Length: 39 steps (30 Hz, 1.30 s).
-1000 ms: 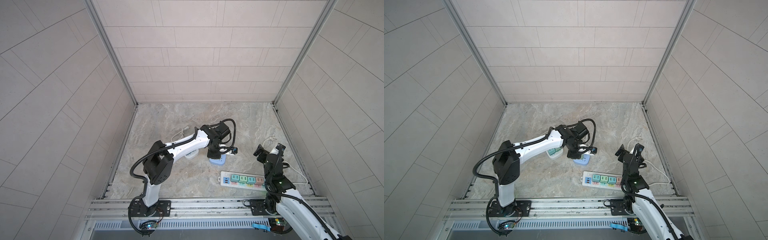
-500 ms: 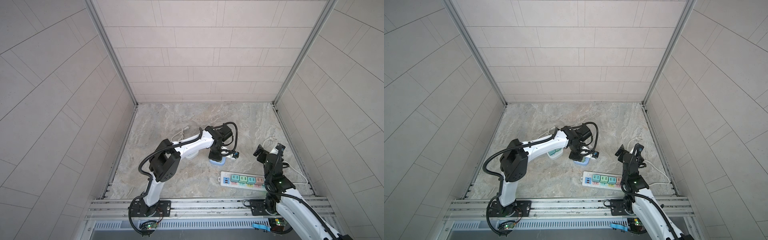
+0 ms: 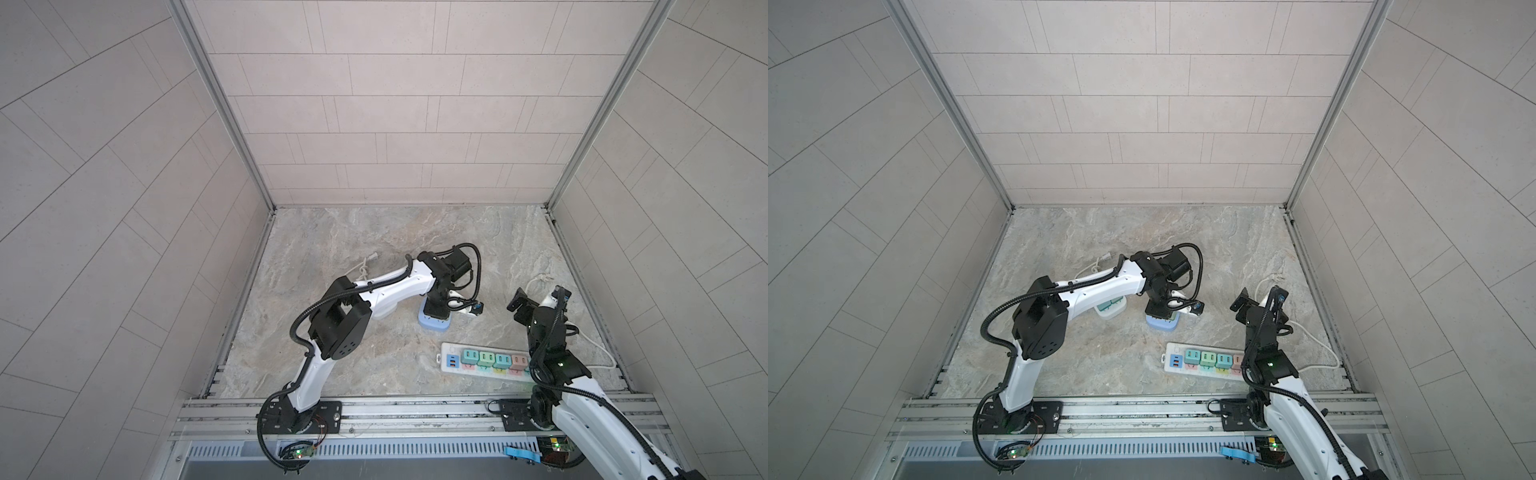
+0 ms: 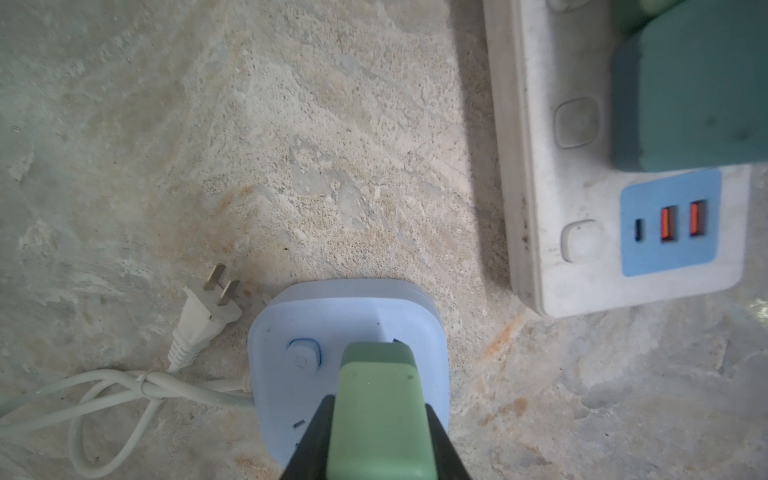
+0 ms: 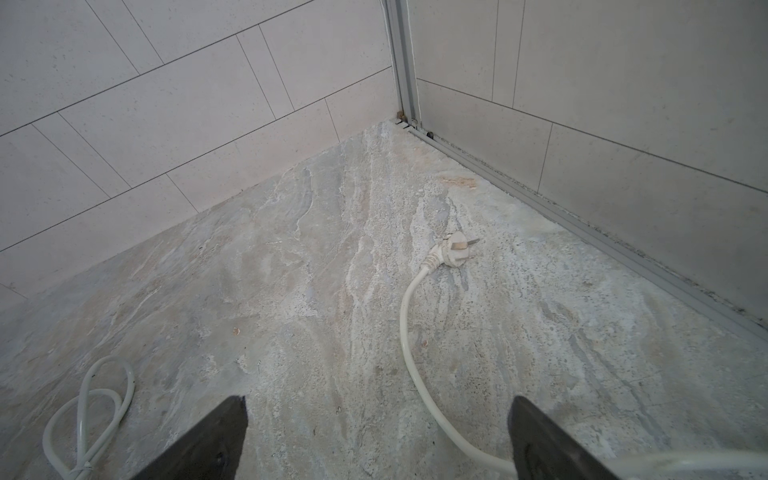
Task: Insert the plug
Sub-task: 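Lower the green adapter with the left gripper into the light-blue cube socket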
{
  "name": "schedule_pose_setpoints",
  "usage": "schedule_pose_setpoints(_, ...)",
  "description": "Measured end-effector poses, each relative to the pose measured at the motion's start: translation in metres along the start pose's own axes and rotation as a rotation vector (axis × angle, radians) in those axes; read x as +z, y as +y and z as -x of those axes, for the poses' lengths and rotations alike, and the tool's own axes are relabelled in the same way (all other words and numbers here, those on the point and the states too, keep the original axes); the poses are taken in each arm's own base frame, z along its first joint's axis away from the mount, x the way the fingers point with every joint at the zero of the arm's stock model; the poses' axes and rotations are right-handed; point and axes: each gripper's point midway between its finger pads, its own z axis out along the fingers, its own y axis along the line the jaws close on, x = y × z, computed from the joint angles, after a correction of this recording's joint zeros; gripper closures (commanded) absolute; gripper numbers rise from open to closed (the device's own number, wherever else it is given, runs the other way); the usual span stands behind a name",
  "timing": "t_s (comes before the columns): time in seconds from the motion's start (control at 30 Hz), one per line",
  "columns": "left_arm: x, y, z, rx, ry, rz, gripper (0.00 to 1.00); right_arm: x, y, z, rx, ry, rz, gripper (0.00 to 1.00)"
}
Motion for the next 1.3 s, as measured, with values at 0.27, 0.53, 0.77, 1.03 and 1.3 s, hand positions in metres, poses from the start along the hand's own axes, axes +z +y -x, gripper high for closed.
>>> schedule_pose_setpoints(0.27, 0.0038, 0.0008, -0.0039, 0.0, 0.025, -0.003, 1.0, 0.0, 0.0, 0.0001, 0.0, 0.0, 0.0, 0.0)
schedule_pose_setpoints(0.53, 0.0037, 0.0007, -0.0041, 0.006, 0.028, -0.006, 1.0, 0.0, 0.0001, 0.0002, 0.001, -0.001, 0.0, 0.0)
schedule_pose_setpoints(0.77, 0.0047, 0.0013, -0.0046, 0.006, 0.041, -0.012, 1.0, 0.0, 0.0003, 0.0006, 0.001, -0.002, 0.001, 0.0)
schedule_pose_setpoints(1.03, 0.0062, 0.0029, -0.0044, 0.005, 0.059, -0.034, 1.0, 0.0, 0.0003, 0.0006, 0.001, -0.002, 0.001, 0.0)
schedule_pose_setpoints(1.3, 0.0075, 0.0032, -0.0048, -0.001, 0.067, -0.042, 1.0, 0.0, 0.0004, 0.0007, 0.002, -0.003, 0.001, 0.0)
